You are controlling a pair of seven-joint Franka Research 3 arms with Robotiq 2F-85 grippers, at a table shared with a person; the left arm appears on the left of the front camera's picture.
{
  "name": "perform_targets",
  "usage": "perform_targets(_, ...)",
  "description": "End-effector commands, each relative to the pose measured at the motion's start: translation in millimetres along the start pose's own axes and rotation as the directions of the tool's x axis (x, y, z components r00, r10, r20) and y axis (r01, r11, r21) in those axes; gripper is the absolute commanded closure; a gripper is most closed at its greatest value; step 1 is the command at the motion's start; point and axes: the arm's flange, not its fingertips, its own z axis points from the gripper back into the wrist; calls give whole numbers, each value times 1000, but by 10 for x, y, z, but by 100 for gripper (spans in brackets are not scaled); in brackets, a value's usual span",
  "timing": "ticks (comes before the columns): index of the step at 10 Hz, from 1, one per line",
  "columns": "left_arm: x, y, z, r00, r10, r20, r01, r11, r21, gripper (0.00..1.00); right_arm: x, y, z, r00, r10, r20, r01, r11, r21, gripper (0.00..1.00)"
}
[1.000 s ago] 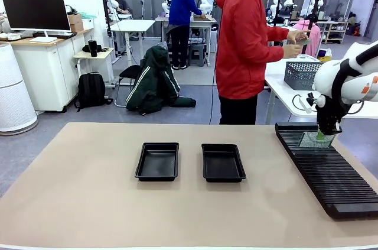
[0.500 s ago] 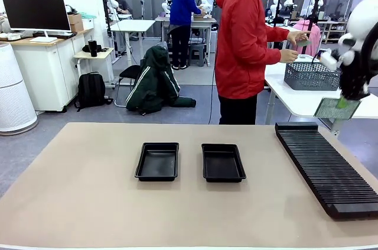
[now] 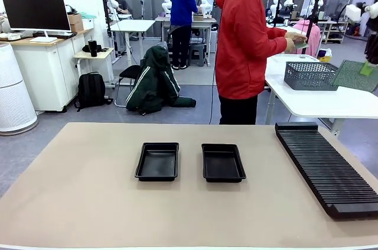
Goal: Inspect and transfer BCBs to ESD trays.
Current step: Pick up the Blank PCB from the PCB Rack and place it in the left ESD tray.
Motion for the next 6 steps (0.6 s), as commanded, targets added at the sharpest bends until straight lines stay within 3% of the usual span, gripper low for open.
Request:
perform_targets(1, -9, 11, -14, 1000, 1, 0, -1, 1000, 0, 0, -18, -52, 161, 994, -94, 53, 92, 995, 32, 100)
perform_targets(2, -9, 11, -14, 1000, 1, 0, -1, 1000, 0, 0, -43, -49, 253, 987, -144, 66, 142, 990, 22, 100)
perform_targets(3, -9, 11, -14, 1000, 1, 0, -1, 1000, 0, 0, -140, -77, 393, 952, -283, 121, 284, 959, 5, 100)
perform_targets(4, -9, 11, -14, 1000, 1, 0, -1, 1000, 0, 0, -77, 9, 199, 996, -82, 35, 81, 997, 15, 100)
perform_targets(6, -9, 11, -14, 1000, 1, 0, -1, 1000, 0, 0, -77, 9, 199, 996, -82, 35, 81, 997, 15, 100)
